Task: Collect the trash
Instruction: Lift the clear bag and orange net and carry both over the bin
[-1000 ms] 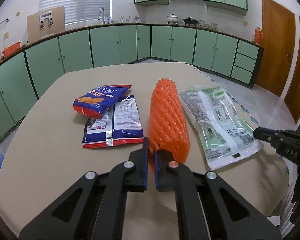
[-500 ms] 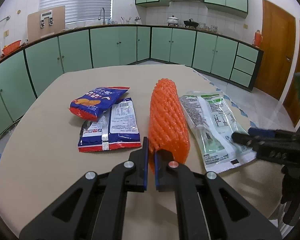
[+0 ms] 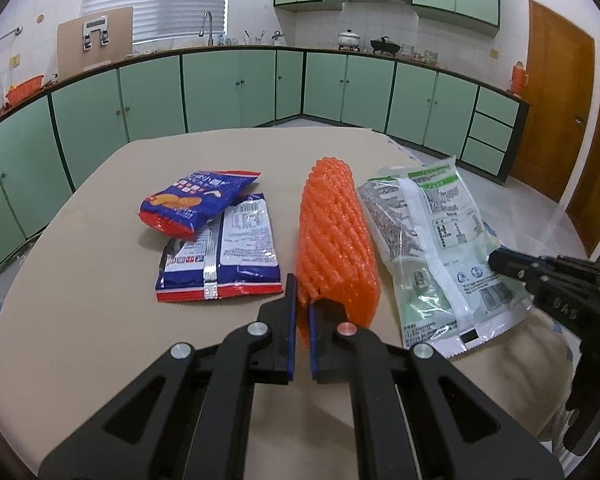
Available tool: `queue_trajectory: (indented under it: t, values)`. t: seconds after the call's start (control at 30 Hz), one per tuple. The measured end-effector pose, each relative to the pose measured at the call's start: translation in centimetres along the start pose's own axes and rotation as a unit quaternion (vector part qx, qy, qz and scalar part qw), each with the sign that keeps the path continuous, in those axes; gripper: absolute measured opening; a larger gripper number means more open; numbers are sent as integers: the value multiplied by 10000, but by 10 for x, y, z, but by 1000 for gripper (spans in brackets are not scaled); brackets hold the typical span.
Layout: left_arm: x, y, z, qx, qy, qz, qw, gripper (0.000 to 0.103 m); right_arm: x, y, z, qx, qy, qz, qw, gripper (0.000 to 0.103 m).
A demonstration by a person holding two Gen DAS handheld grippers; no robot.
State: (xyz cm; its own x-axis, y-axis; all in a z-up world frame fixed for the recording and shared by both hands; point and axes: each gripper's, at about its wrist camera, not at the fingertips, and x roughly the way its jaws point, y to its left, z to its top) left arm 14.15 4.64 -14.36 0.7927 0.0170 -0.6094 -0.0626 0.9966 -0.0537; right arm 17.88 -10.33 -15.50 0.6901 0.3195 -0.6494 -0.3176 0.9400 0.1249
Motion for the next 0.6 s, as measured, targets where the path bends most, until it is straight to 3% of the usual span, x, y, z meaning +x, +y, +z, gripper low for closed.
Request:
queue_trajectory:
  t: [0.3,0.6]
  values:
    - [-10,-27,18,188,-244,-293,9991,4,-45,-25,17,203,-411,-165,9988,2]
    - [-13,-67,34,383,-421,-714,9958,4,-85,-61,18,448,-684,-631,9947,2]
